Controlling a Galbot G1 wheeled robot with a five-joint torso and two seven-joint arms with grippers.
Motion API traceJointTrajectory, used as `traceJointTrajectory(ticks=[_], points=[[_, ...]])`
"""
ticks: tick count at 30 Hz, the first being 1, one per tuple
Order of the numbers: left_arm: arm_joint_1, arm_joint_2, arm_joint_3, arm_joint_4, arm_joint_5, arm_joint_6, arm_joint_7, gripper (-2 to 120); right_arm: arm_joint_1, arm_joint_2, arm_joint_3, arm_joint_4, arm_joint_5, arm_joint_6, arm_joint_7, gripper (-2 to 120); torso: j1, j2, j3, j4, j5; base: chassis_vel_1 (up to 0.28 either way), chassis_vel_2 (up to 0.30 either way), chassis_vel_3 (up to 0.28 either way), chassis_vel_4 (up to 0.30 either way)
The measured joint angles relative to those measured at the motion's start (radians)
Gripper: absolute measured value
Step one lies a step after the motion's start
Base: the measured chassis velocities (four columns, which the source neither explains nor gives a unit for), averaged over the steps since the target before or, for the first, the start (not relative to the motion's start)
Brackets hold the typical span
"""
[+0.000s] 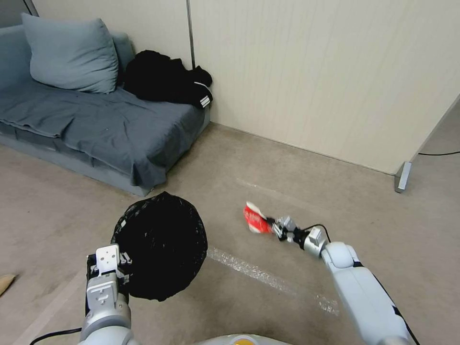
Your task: Pick up the trash bin, then pick up the garbage from the floor and place it into the trash bin.
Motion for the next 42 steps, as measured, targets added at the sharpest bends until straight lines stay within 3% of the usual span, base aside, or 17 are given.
traceJointTrajectory(ticks=[6,7,10,18,24,29,42], points=[[0.000,0.006,0.002,0.007,-0.005,0.001,0.002,0,-0.116,-0.023,-0.022,0.359,0.151,-0.052,0.031,0,0.000,0.000,0.000,-0.0002,0.0001,0.000,0.000,0.000,0.000],[0.000,0.006,0.002,0.007,-0.005,0.001,0.002,0,-0.116,-0.023,-0.022,0.359,0.151,-0.052,0.031,0,0.000,0.000,0.000,-0.0002,0.0001,0.000,0.000,0.000,0.000],[0.000,0.007,0.007,0.010,-0.006,0.001,0.002,0,-0.162,-0.040,-0.049,0.512,0.239,-0.072,0.044,0,0.000,0.000,0.000,-0.0001,0.0001,0.000,0.000,0.000,0.000],[0.001,0.006,0.030,0.025,0.001,-0.001,0.004,0,-0.231,-0.094,-0.161,0.683,0.367,-0.099,0.068,0,0.000,0.000,0.000,-0.0001,0.0003,0.000,0.000,0.000,0.000],[-0.002,0.003,0.043,0.029,0.005,-0.002,0.005,0,-0.264,-0.147,-0.283,0.711,0.357,-0.099,0.087,0,0.000,0.000,0.000,-0.0002,0.0003,0.000,0.000,0.000,0.000],[-0.003,0.003,0.050,0.028,0.006,-0.002,0.005,0,-0.243,-0.121,-0.380,0.604,0.269,-0.085,0.101,0,0.000,0.000,0.000,0.0001,0.0004,0.000,0.000,0.000,0.000],[-0.003,0.003,0.054,0.013,0.004,-0.001,0.006,0,-0.225,-0.084,-0.416,0.498,0.184,-0.093,0.108,0,0.000,0.000,0.000,-0.0002,0.0003,0.000,0.000,0.000,0.000]])
